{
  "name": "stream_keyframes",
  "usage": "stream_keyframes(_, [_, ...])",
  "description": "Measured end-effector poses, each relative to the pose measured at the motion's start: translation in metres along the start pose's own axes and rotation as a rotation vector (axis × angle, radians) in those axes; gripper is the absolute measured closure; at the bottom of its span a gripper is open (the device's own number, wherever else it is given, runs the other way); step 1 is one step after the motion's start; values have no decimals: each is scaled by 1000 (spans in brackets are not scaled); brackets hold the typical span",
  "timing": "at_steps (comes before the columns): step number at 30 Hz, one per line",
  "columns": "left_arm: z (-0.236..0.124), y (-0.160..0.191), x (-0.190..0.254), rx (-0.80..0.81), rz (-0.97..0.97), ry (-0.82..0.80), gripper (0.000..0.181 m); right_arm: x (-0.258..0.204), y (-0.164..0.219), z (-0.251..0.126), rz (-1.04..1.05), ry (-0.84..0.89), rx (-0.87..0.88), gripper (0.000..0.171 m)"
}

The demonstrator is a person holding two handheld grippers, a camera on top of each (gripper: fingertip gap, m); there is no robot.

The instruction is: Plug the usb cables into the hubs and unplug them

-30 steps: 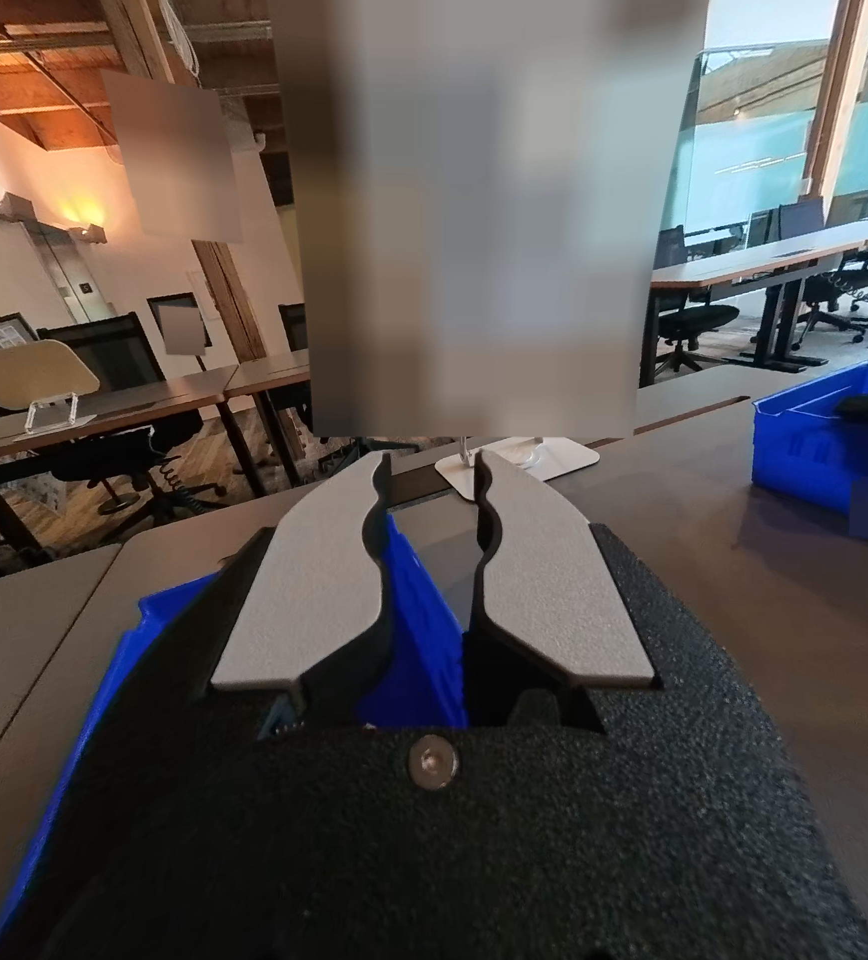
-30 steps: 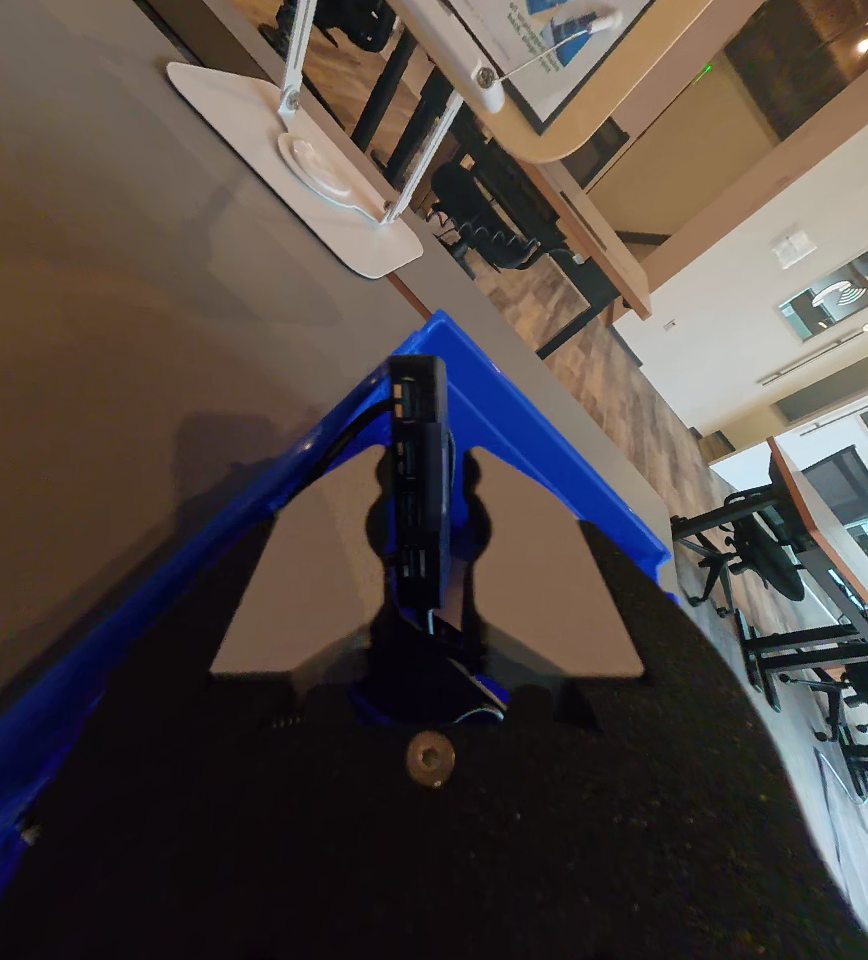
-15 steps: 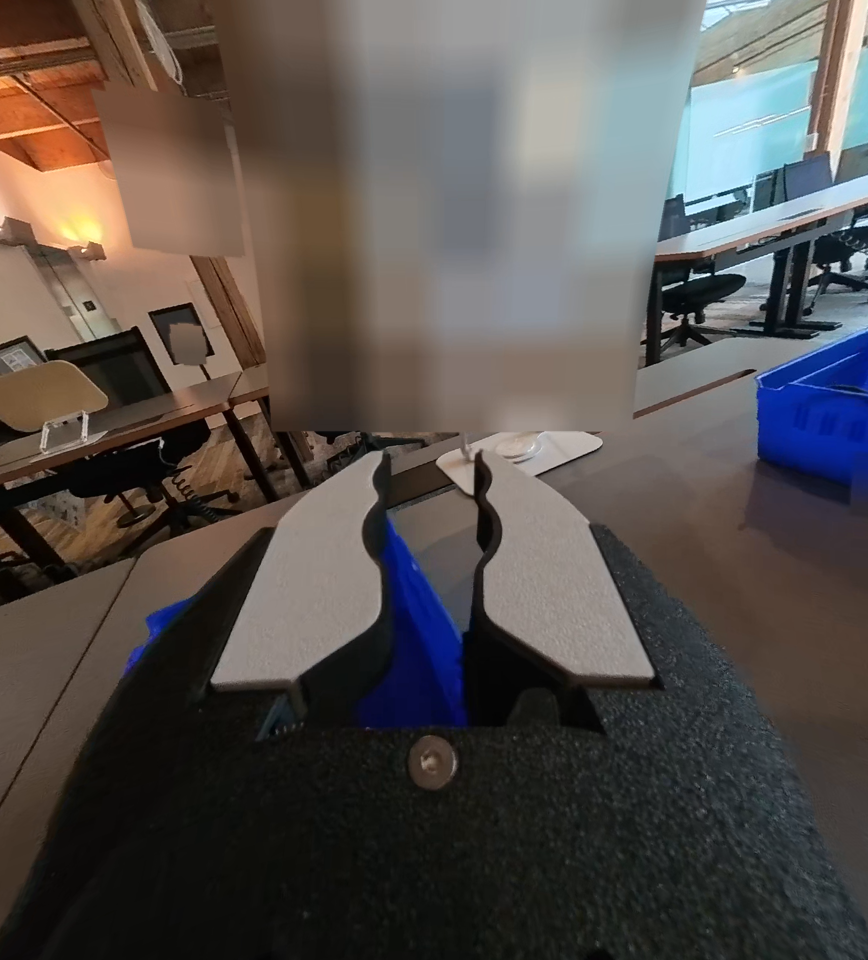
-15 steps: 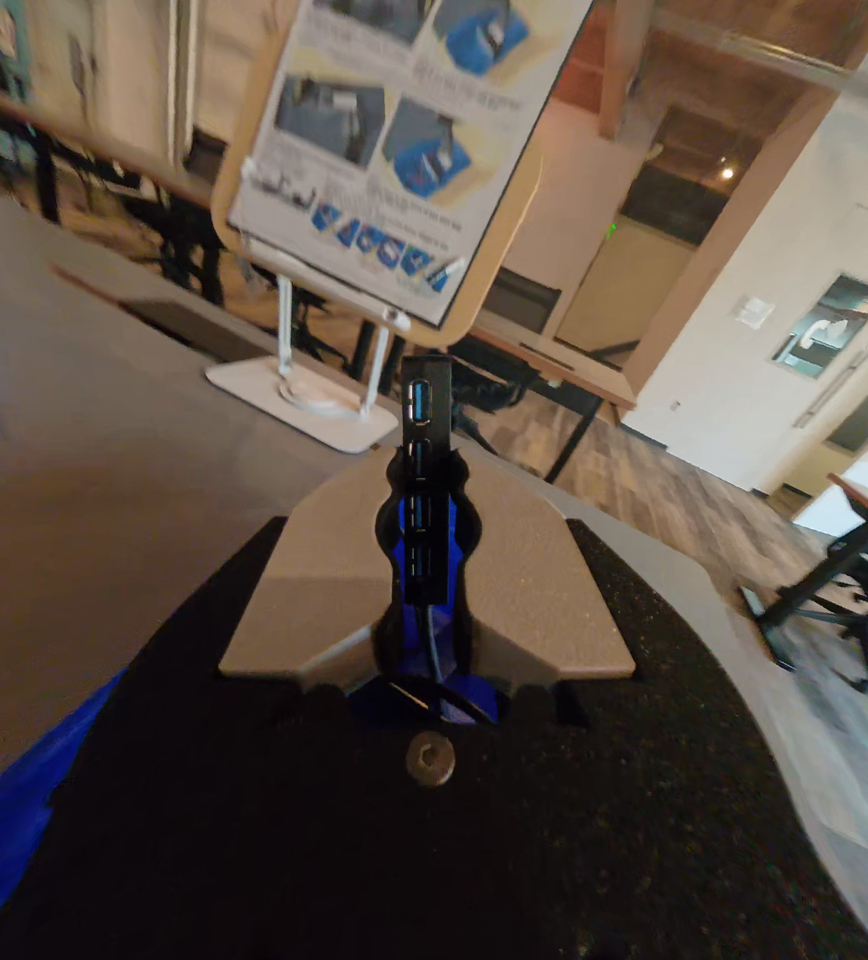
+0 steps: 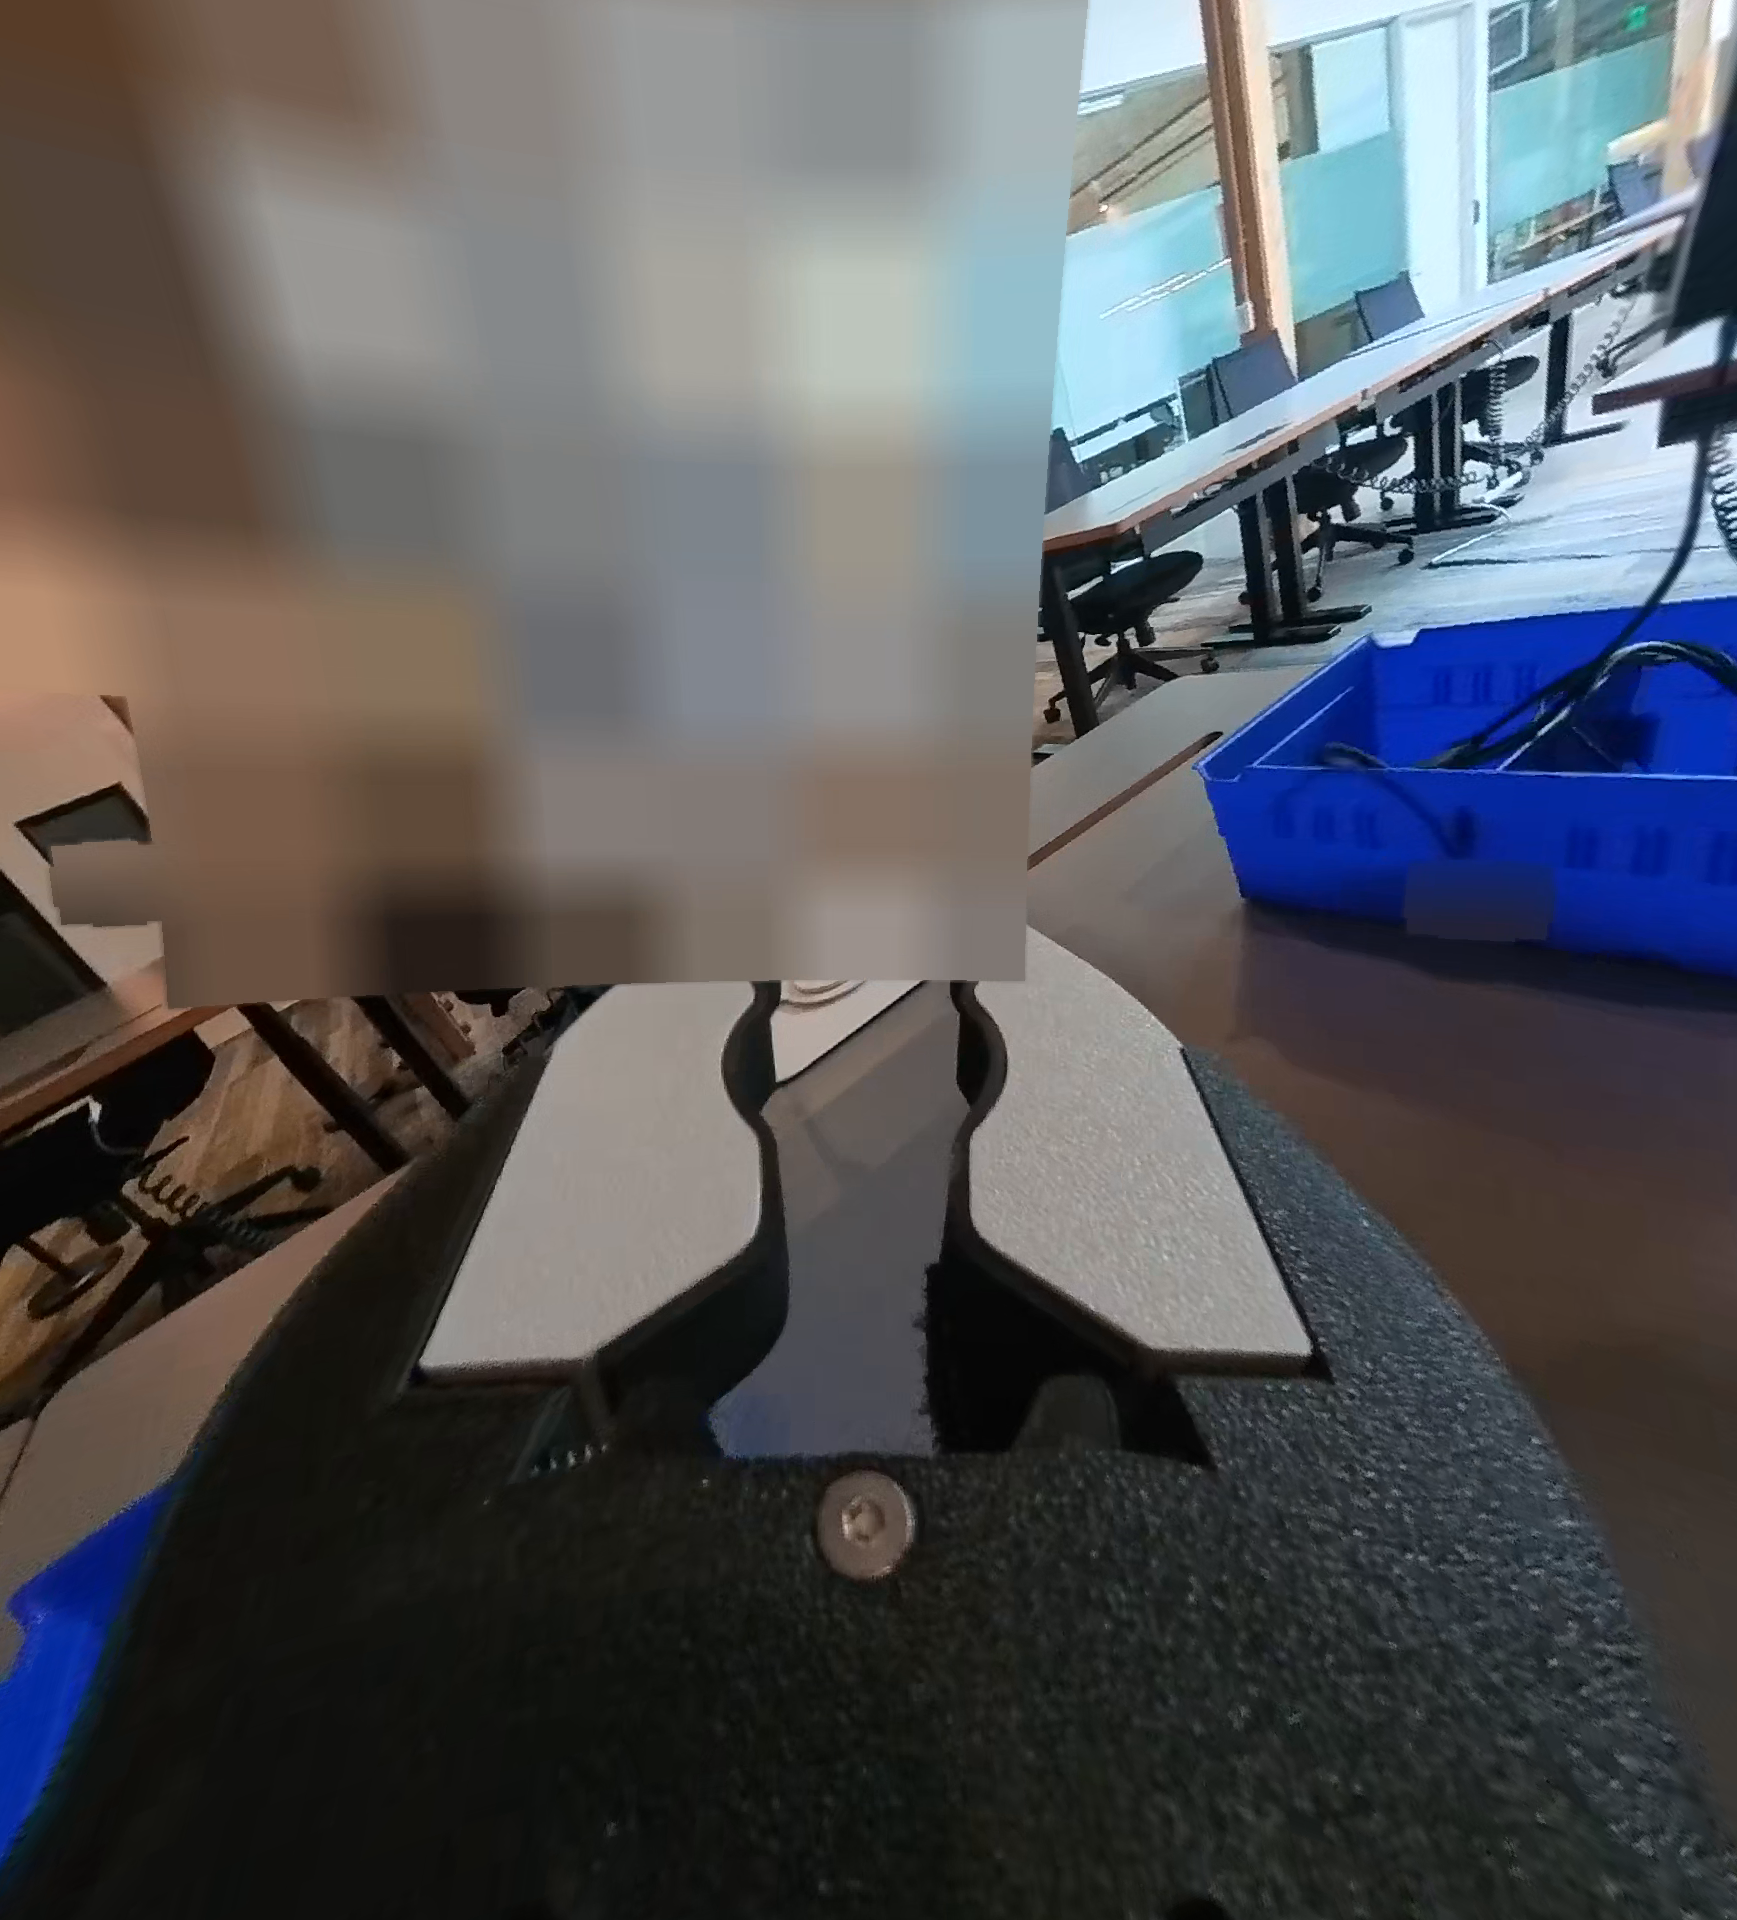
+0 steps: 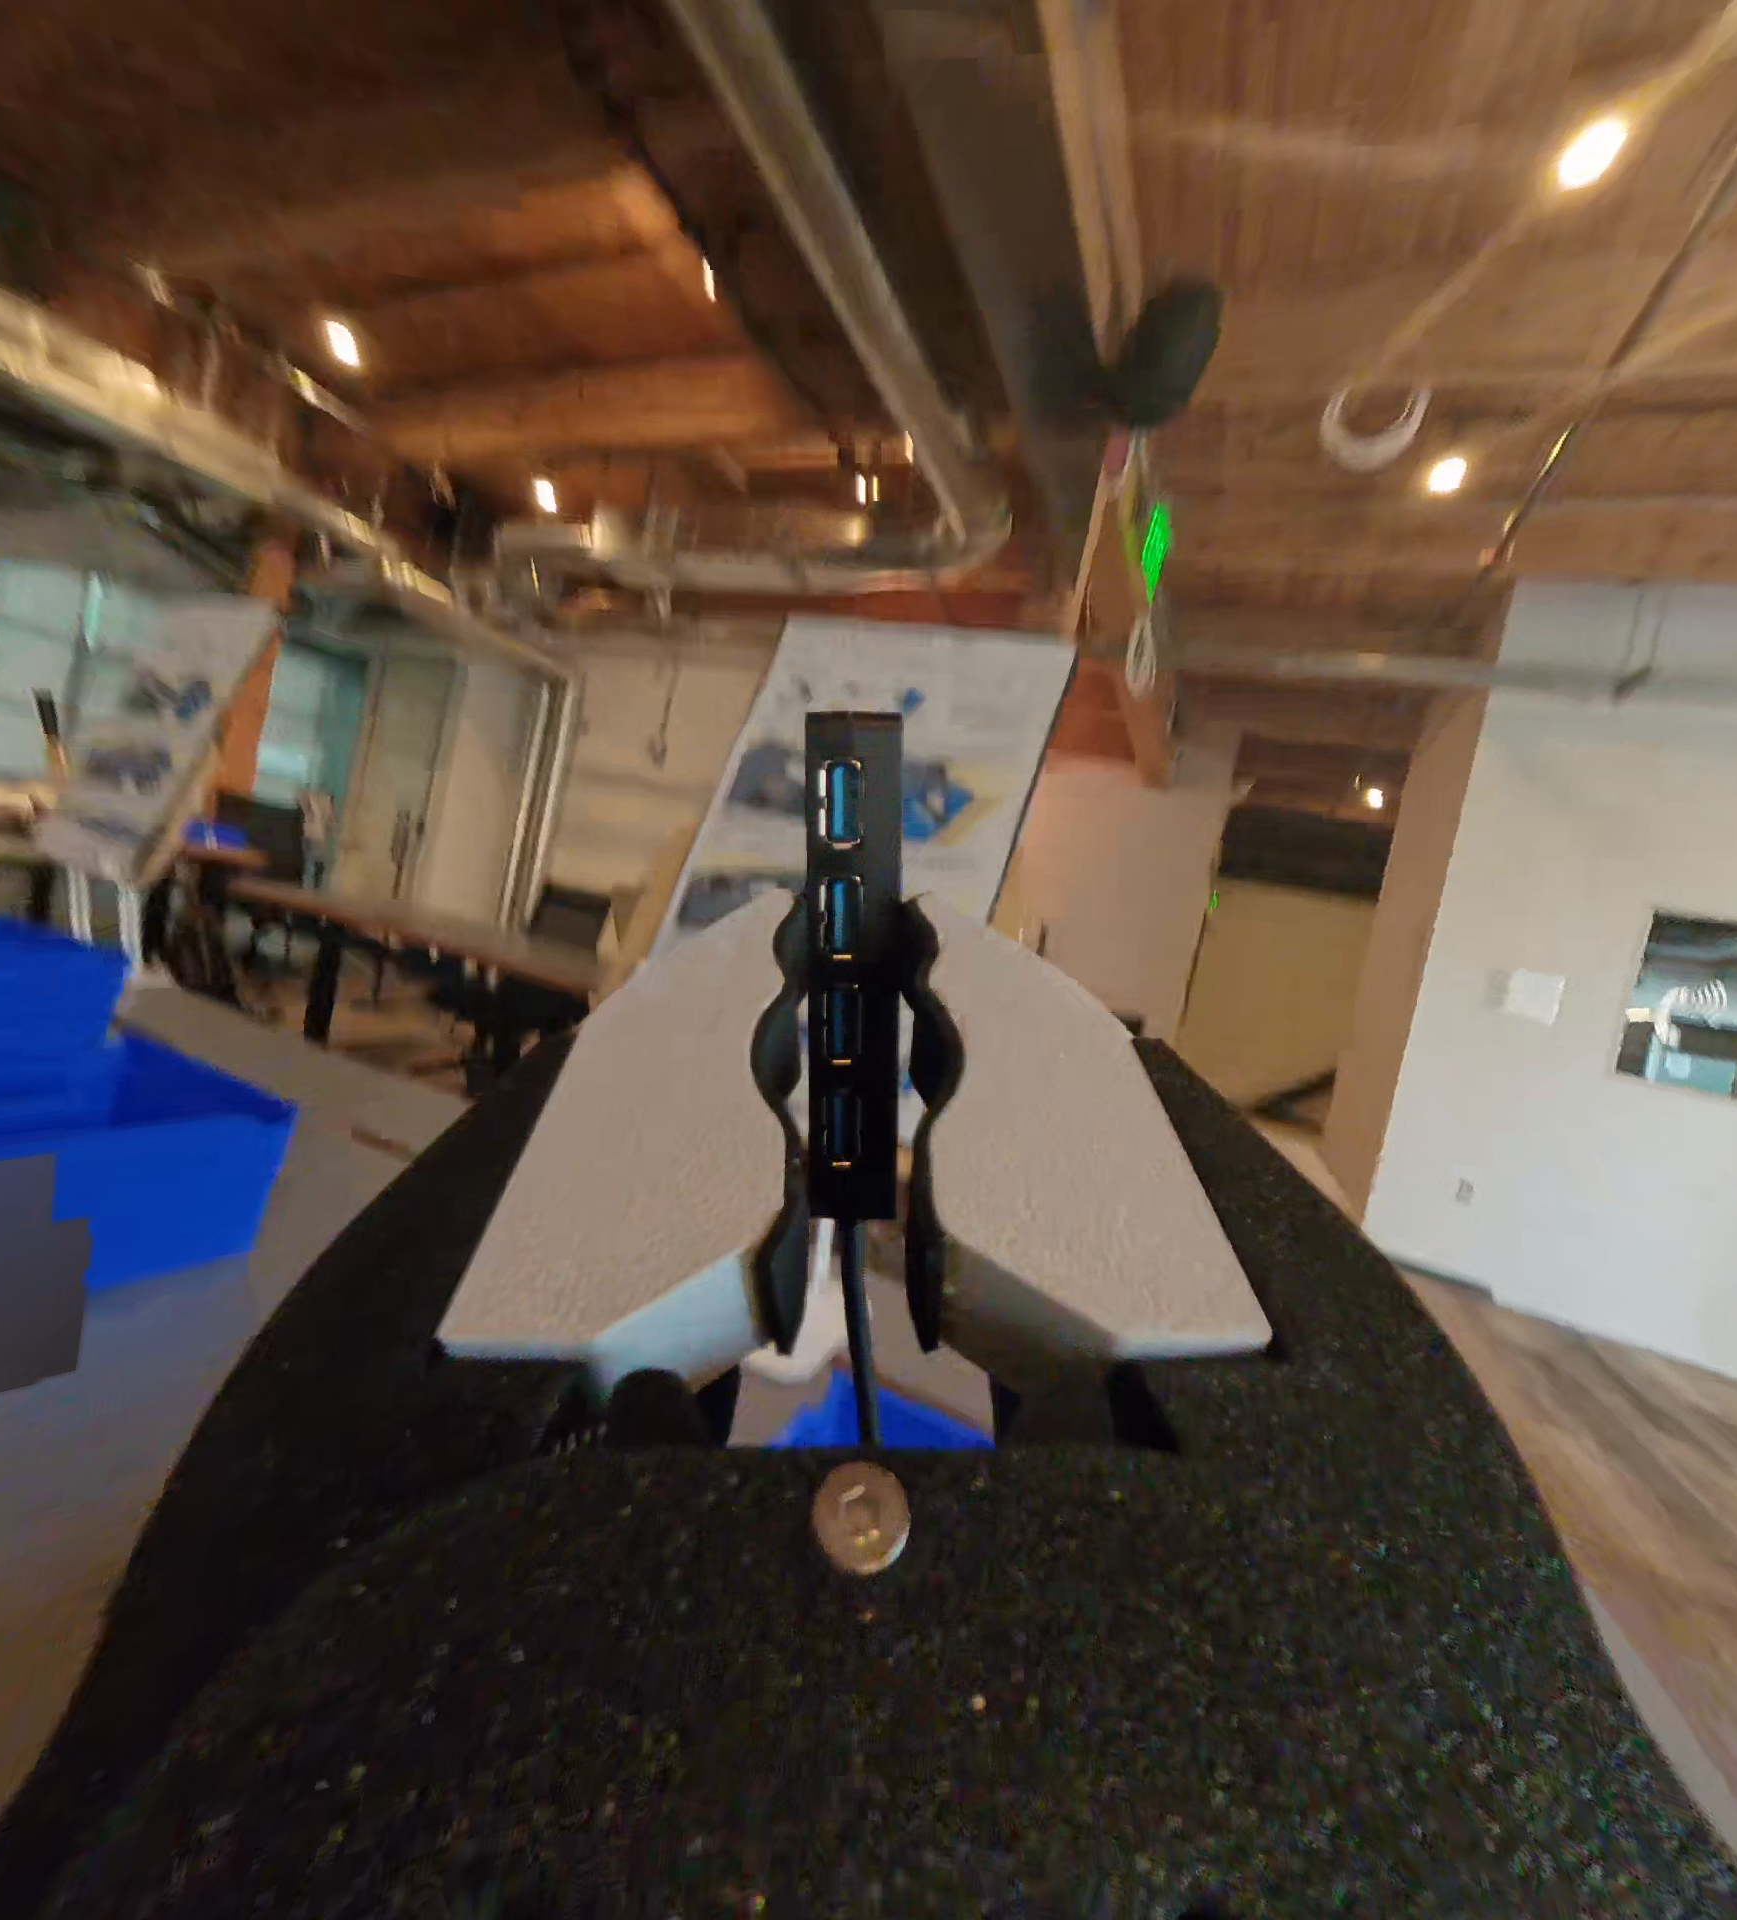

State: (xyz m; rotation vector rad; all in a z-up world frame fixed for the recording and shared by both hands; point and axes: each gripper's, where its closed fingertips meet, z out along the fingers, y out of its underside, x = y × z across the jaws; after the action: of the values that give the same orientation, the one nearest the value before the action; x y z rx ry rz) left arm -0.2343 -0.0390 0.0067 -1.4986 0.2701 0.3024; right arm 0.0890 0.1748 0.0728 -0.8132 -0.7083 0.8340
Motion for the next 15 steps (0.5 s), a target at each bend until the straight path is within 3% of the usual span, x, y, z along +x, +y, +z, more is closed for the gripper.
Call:
stream_keyframes(11, [-4, -7, 0, 6, 44, -26, 150, 12, -150, -89, -19, 88, 580, 156])
stream_keyframes(15, [-5, -9, -1, 12, 49, -33, 150, 7, -192, -131, 101, 29, 821, 156])
